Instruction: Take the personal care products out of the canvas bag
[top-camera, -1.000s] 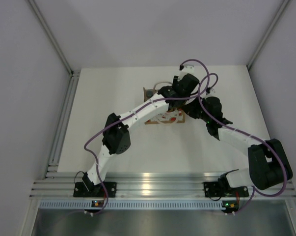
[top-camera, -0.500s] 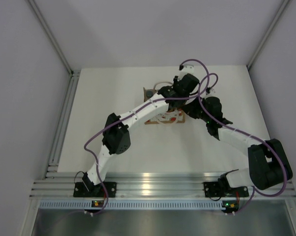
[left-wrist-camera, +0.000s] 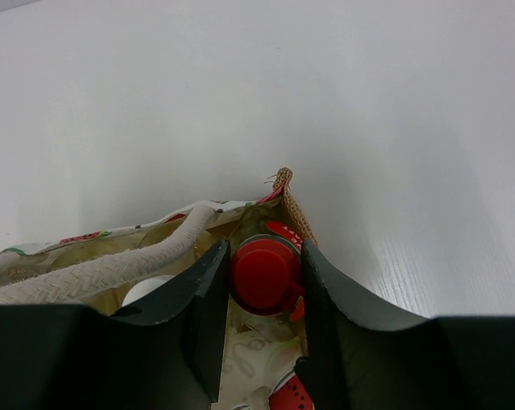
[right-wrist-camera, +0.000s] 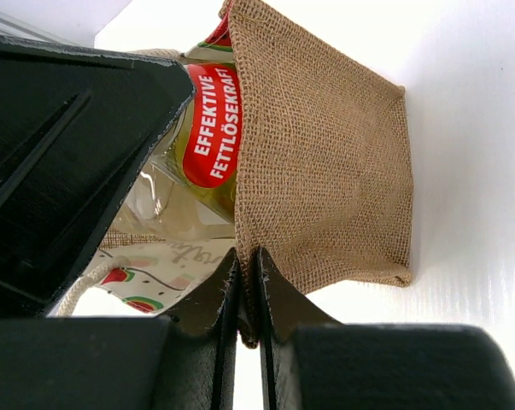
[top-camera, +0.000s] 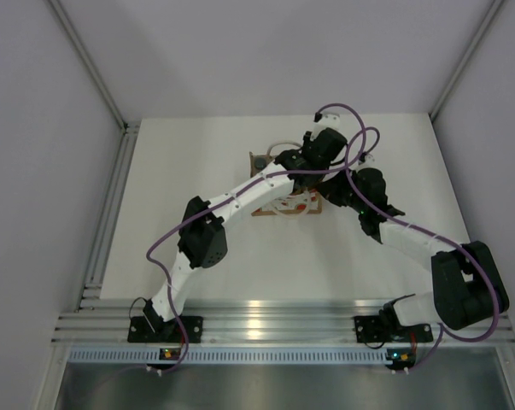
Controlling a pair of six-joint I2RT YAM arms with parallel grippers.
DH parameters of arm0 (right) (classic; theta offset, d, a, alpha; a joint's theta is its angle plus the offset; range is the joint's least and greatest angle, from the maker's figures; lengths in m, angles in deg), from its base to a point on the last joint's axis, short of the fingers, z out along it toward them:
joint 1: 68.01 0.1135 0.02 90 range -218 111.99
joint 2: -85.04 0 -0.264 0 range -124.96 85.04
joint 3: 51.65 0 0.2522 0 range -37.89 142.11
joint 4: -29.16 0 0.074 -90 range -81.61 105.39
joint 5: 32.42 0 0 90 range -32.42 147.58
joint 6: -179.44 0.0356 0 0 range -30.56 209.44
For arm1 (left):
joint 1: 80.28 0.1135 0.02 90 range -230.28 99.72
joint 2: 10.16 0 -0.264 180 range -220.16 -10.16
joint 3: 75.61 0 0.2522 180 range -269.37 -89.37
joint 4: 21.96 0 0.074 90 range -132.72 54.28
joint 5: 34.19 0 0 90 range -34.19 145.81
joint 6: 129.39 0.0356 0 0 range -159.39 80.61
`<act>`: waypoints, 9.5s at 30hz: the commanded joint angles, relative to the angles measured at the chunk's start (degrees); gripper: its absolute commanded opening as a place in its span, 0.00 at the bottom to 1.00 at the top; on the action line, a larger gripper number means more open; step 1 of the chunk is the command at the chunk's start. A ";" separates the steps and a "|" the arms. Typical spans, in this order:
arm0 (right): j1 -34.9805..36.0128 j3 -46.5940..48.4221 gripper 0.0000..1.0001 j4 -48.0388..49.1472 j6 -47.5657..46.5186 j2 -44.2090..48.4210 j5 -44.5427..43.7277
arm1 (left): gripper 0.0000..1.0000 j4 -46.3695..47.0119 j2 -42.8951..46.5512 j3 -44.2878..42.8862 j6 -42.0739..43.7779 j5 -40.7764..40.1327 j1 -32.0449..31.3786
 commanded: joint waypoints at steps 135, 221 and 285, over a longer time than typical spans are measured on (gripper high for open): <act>0.64 4.04 0.00 -1.01 2.11 -1.81 5.09 | 0.00 40.31 55.49 72.09 2.30 -8.16 35.77; 0.55 1.22 0.00 0.75 1.94 1.97 4.39 | 0.64 25.37 16.55 32.89 -0.07 -3.51 2.55; 0.55 1.49 0.00 2.42 3.34 -0.40 4.39 | 0.00 23.00 28.68 17.43 8.45 -8.95 -1.76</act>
